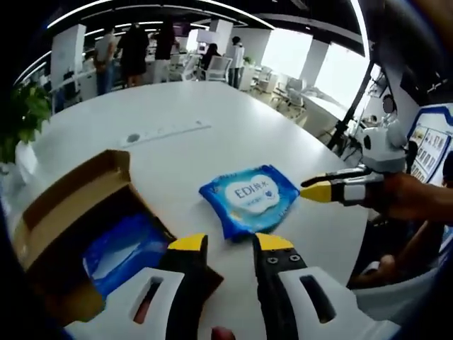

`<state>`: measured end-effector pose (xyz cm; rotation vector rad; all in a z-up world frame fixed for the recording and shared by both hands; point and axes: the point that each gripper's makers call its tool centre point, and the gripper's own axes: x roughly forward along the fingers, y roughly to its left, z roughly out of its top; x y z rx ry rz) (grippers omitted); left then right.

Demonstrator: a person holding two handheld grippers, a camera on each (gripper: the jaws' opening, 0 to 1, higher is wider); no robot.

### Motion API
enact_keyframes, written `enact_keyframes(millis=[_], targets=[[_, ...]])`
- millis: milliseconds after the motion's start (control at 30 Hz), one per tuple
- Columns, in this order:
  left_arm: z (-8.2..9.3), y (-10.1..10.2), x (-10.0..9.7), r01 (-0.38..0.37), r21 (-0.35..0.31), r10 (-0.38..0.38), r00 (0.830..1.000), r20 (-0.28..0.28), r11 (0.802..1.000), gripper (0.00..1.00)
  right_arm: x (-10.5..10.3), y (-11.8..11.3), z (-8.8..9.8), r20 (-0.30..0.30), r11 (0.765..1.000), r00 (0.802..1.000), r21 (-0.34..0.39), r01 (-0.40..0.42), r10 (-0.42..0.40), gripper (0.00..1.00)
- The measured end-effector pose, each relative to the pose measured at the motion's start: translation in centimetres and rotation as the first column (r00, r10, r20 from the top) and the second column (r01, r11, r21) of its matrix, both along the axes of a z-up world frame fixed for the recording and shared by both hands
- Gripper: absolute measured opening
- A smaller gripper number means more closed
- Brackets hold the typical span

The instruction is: Operate the shoe box by opening the lid, removing the specified soft item, and placing it in the target area until the item is outside and the box remains undamaged.

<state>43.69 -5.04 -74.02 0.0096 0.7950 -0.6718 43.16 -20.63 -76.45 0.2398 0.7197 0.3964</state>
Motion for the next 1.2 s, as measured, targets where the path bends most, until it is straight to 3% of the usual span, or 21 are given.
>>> enact_keyframes(millis=[633,933,1200], targets=[[1.4,8.1,-2.4,-0.108,-0.018,0.109,0.993,0.049,0.994,0.28,-1.5,4.4,2.1,0.058,0.996,0.994,0.002,-0.094,0.094,0.31],[2.3,10.2,-4.0,-0.148,-0.046,0.151,0.987,0.061,0.988,0.3,-0.6,6.5,2.7,0.073,0.992,0.989,0.011,-0.129,0.128,0.33],[2.8,12.7,-3.8,-0.192,-0.055,0.196,0.979,0.063,0.98,0.31,-0.4,9.4,3.4,0.081,0.985,0.982,0.01,-0.173,0.172,0.34]])
